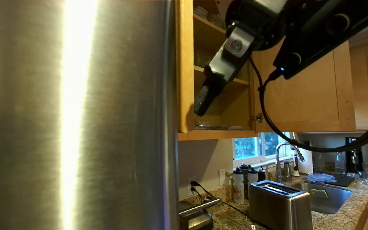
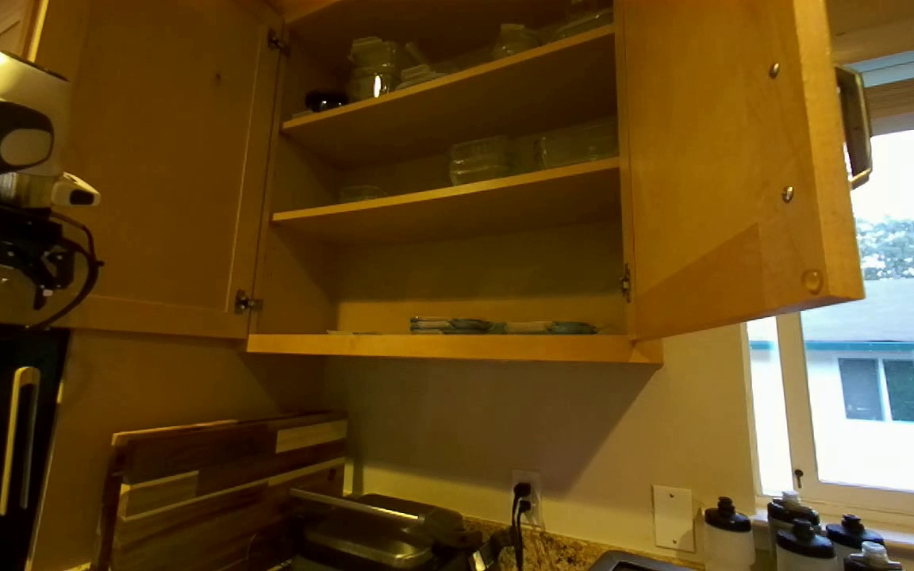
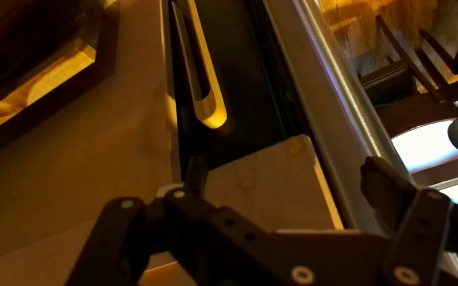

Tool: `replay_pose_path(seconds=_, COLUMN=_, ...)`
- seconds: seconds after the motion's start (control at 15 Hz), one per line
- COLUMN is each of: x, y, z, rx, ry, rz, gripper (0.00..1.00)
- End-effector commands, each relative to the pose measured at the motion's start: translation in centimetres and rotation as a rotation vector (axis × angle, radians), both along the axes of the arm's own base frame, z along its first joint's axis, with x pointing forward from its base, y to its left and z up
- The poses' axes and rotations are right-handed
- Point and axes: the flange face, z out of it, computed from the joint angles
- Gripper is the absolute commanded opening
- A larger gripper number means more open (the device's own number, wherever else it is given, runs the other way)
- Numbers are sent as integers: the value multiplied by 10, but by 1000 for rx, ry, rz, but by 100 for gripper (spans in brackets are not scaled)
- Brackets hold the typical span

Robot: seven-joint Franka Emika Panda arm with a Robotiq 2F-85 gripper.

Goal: Close the left and right cabinet doors respectively

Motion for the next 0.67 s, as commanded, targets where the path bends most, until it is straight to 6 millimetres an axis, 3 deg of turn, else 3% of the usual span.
replay_pose_path(seconds=0.0, x=-1, y=10, z=9, rx=-5, ry=-17, rz=14, gripper=100)
replay_pose_path(seconds=0.6, x=1, y=36, z=17, rx=11, ry=-111, rz=0, gripper=100)
